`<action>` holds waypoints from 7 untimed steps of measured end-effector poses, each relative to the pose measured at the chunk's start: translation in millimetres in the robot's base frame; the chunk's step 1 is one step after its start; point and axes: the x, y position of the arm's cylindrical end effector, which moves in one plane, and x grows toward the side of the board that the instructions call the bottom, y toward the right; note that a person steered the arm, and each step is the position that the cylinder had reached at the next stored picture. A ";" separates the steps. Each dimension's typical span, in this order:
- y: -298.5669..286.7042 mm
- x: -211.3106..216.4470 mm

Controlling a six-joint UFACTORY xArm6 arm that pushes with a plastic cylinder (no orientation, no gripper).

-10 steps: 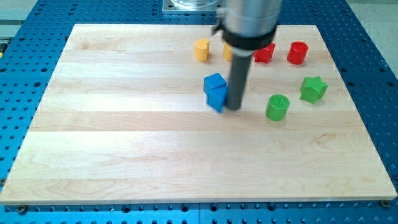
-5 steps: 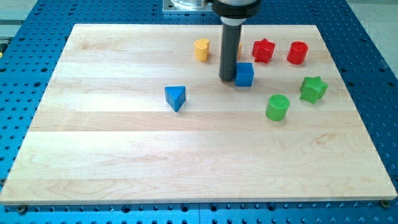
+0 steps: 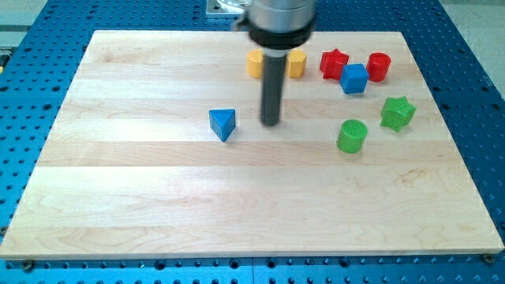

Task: Push the blue blocks into the red blocks

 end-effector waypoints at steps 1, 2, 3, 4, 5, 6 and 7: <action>-61.2 46.1; -94.6 21.5; -17.8 -13.2; 79.1 -22.4; 47.9 -13.9; 84.2 -10.2; 125.1 -18.5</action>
